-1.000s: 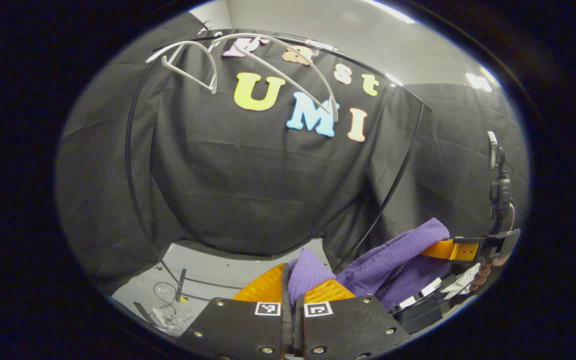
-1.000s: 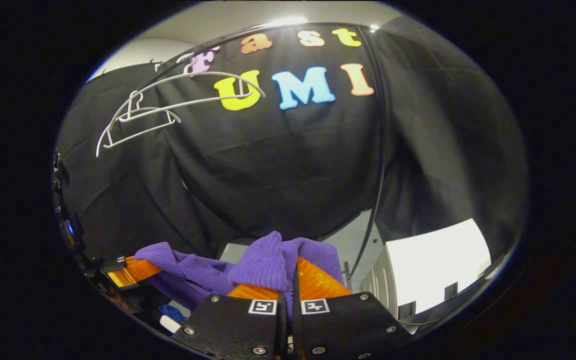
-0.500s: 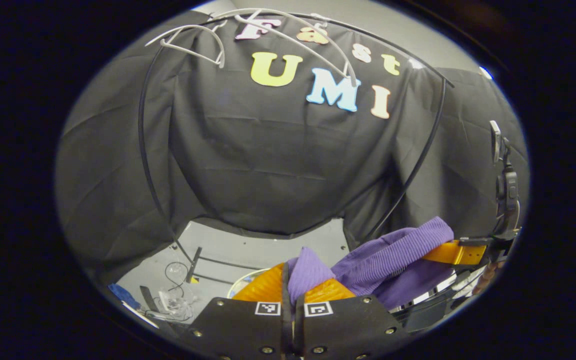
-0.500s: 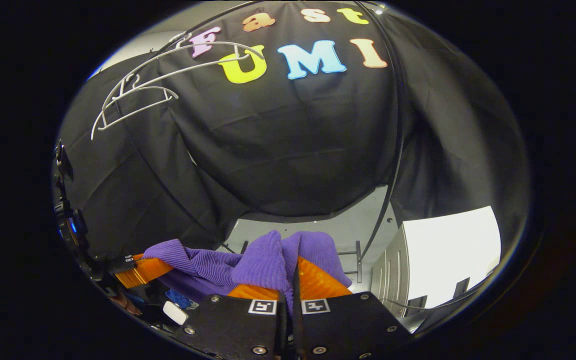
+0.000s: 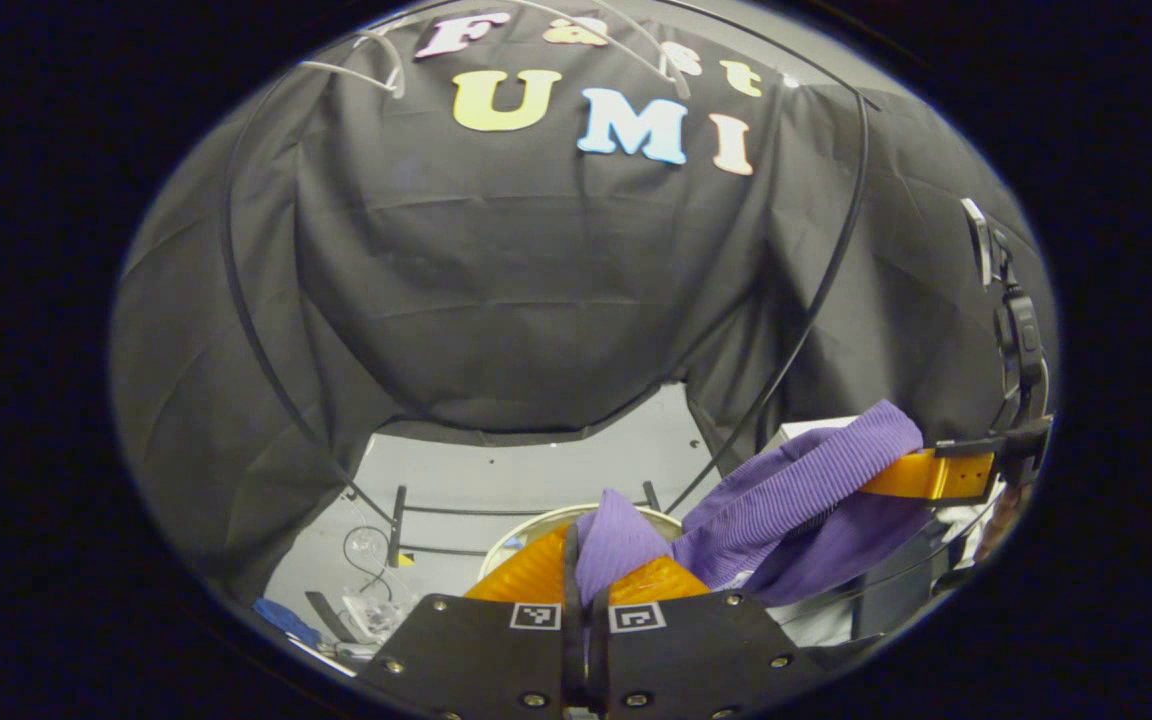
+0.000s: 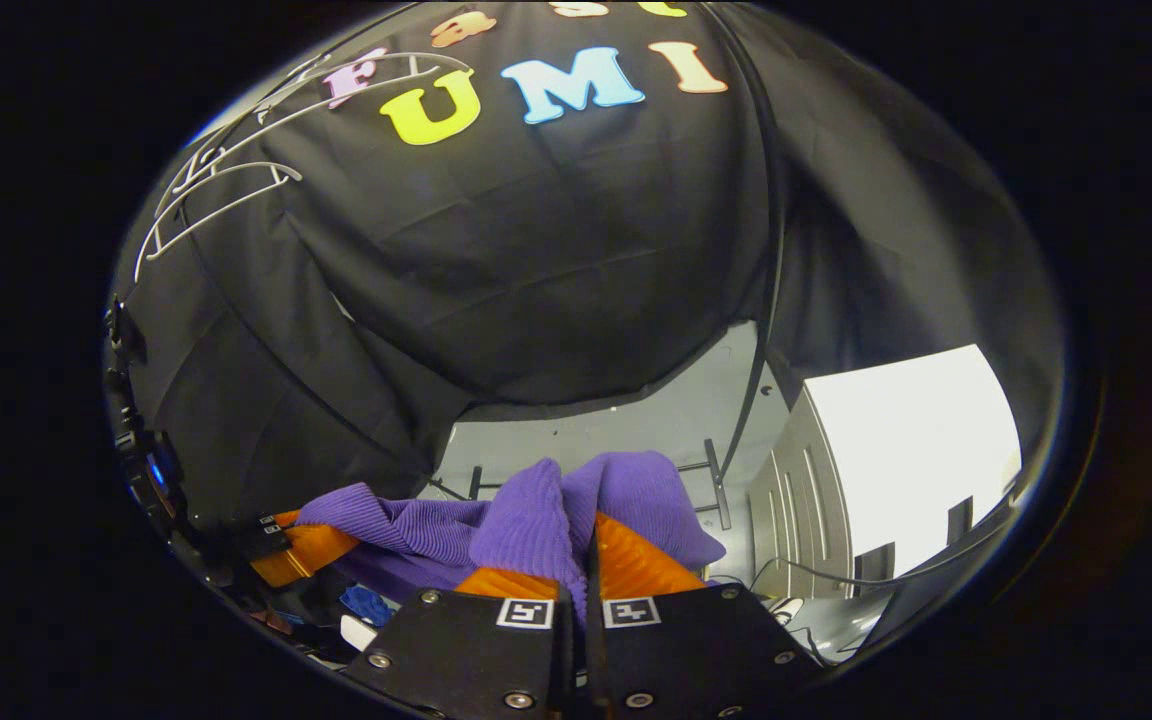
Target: Grasp the clothes on the hanger with both hands and then place them into the laundry hamper below.
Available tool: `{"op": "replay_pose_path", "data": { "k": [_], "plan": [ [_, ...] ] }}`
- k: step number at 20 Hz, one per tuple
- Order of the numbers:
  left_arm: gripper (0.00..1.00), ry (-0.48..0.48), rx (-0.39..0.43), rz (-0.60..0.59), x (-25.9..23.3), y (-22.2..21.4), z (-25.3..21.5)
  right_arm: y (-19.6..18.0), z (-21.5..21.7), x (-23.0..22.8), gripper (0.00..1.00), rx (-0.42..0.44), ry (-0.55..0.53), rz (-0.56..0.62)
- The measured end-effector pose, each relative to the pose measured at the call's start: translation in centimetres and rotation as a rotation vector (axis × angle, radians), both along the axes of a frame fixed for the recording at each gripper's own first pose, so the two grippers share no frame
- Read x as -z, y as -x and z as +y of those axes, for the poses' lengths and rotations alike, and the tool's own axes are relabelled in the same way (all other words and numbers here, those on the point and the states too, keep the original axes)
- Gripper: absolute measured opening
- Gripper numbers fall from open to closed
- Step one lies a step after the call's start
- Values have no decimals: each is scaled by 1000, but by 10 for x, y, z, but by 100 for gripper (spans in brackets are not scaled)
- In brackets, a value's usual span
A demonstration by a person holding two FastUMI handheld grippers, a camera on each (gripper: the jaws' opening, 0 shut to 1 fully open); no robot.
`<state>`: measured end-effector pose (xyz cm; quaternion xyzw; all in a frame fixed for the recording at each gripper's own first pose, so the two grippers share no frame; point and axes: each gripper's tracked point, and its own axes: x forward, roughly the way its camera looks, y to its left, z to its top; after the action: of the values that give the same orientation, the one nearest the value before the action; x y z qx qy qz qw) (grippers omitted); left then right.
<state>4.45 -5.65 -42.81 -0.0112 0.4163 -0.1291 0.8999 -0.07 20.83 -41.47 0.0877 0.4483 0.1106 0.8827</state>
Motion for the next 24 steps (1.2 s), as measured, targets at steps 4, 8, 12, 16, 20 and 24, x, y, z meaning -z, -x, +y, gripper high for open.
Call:
{"op": "replay_pose_path", "data": {
  "k": [4, 8, 12, 16, 20, 24],
  "plan": [
    [2, 8, 64, 25, 37, -1, 0, 12, 3, 29, 4, 55, 16, 51],
    [2, 21, 92, 34, 61, -2, -3, 23, 5, 43, 5, 41, 67, 54],
    [2, 19, 66, 34, 71, 1, 0, 31, 1, 54, 5, 29, 101, 74],
    [2, 25, 61, 24, 75, 9, 5, 36, -2, 58, 5, 19, 128, 92],
    [2, 56, 44, 24, 79, 16, 8, 42, -3, 59, 5, 4, 146, 110],
    [2, 61, 37, 8, 79, 22, 14, 54, 3, 56, 5, -15, 156, 126]
  ]
}}
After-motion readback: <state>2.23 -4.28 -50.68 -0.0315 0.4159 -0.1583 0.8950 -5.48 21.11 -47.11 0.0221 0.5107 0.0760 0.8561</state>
